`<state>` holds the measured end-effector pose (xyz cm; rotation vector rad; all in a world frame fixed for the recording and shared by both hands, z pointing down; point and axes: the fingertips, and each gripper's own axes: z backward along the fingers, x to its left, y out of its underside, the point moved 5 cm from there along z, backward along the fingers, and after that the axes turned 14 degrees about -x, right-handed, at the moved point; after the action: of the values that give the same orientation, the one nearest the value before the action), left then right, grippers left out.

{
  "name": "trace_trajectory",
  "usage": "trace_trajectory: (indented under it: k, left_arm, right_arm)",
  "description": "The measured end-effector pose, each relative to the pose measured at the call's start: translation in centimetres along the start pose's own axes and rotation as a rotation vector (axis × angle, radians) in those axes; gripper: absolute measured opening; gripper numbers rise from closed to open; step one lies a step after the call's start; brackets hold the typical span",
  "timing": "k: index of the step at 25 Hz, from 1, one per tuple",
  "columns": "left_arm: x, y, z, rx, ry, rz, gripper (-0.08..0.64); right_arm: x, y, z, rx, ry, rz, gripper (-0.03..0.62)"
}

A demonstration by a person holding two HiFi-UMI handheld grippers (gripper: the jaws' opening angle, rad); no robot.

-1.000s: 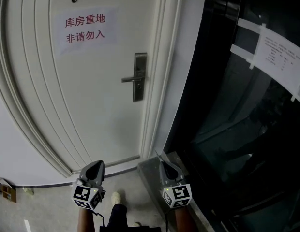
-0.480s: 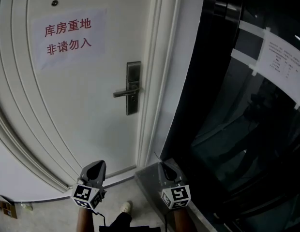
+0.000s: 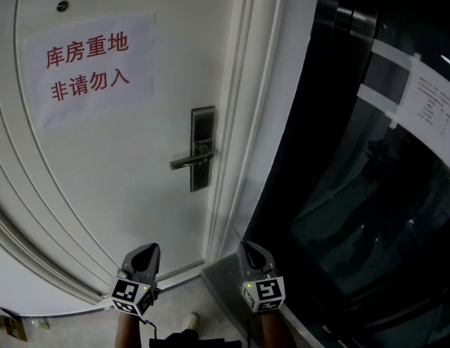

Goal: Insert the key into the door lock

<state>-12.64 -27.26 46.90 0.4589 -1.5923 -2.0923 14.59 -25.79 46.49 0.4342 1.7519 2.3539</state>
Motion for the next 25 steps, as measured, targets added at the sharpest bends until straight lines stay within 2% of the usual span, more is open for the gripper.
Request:
trace_trajectory:
  k: [7, 16, 20, 25]
  left_arm:
    - [2.3, 1.1, -2.3, 0.005, 0.009, 0.013, 0.003]
    - [3.8, 2.6, -3.4, 0.034, 0.024, 0.027, 0.003]
    - [4.5, 2.7, -3.8, 0.038, 0.026, 0.026, 0.003]
    - [5.4, 3.0, -4.3, 0.041, 0.024, 0.028, 0.003]
  right_arm:
    - [-0.5, -0.2, -4.8, -0.019, -0.025, 0.126, 0.011]
    - [-0.7, -2.0, -10.6, -0.055, -0.084, 0.412, 0.011]
    - [-0.3, -2.2, -12.7, -0.062, -0.122, 0.500, 0.011]
    - [0.6, -2.6, -15.2, -0.076, -0.124, 0.590, 0.011]
